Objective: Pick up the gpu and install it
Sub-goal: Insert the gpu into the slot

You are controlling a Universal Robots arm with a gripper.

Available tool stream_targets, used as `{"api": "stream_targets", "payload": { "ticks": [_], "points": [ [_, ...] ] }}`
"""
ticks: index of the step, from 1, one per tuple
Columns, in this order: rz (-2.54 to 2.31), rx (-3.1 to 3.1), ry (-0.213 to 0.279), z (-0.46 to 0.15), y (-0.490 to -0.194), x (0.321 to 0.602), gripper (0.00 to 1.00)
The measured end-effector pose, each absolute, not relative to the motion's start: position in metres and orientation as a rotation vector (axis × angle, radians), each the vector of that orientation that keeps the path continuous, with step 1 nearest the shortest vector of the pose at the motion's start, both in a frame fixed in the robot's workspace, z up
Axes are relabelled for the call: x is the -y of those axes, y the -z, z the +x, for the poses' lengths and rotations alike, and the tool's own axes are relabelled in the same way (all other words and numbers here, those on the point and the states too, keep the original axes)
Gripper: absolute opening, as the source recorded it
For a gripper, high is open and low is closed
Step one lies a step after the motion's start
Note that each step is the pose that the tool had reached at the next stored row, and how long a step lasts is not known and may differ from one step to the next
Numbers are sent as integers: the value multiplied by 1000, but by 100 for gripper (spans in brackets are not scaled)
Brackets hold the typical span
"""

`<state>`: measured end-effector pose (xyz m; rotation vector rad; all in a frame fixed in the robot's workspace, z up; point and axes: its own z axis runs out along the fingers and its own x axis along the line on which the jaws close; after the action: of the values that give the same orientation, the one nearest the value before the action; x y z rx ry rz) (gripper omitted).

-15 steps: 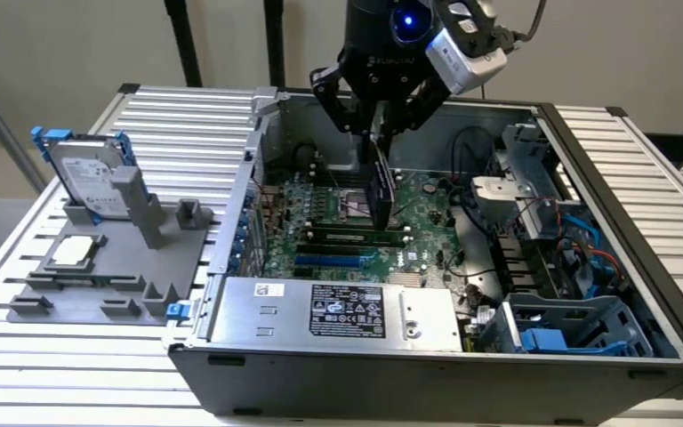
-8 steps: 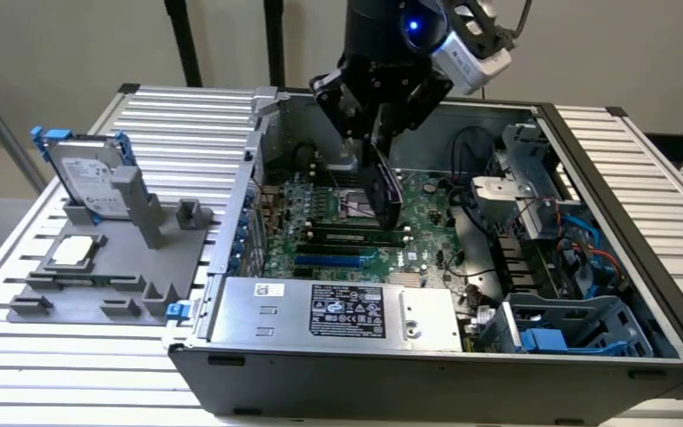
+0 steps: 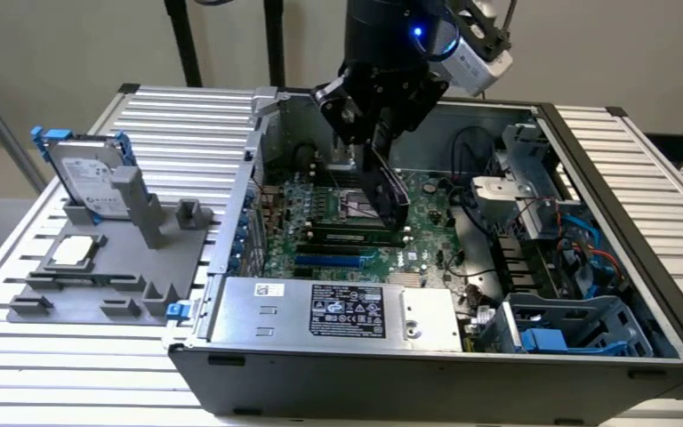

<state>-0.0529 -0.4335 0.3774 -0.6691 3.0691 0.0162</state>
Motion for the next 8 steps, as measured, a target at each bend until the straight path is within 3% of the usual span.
{"api": "stream_targets", "payload": {
  "ticks": [8],
  "points": [
    [-891, -3013, -16, -53, -371, 433, 0]
  ]
}}
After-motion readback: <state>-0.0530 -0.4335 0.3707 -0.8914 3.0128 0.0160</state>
